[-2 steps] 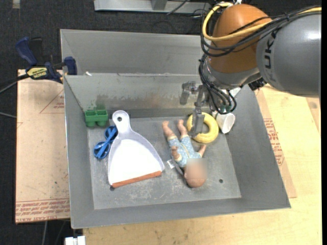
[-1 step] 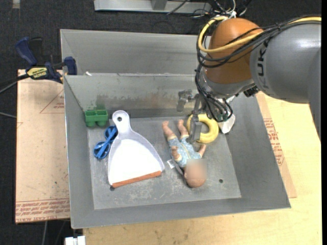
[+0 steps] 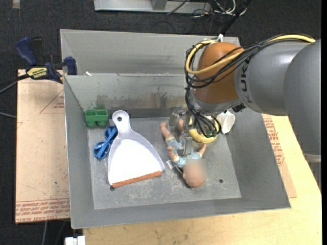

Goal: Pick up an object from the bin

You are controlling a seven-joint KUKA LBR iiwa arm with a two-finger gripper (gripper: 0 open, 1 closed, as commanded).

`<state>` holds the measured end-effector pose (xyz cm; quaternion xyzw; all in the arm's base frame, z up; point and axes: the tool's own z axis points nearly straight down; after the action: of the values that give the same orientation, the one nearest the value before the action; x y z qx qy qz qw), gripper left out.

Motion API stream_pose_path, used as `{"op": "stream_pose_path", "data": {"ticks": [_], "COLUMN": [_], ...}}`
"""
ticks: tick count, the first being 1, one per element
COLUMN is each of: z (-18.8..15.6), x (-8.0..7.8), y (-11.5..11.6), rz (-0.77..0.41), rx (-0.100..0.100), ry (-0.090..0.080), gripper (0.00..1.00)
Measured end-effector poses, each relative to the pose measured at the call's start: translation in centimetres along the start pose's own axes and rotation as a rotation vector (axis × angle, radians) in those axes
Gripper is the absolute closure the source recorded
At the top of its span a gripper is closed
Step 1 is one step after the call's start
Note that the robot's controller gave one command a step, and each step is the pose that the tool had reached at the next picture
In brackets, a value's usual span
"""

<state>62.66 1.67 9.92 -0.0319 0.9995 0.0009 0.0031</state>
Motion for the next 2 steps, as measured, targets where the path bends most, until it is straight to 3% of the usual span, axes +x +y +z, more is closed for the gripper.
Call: {"op": "stream_pose_path", "data": {"ticks": [1,2], "z": [2.5,2.2], "x": [1.9,7.9], "y": [-1.6,-7.1], "rz": [0.071,0.017], "rx": [-0.005,-0.001], "ry": [-0.004,-0.016], "gripper": [0.00,1.00]}}
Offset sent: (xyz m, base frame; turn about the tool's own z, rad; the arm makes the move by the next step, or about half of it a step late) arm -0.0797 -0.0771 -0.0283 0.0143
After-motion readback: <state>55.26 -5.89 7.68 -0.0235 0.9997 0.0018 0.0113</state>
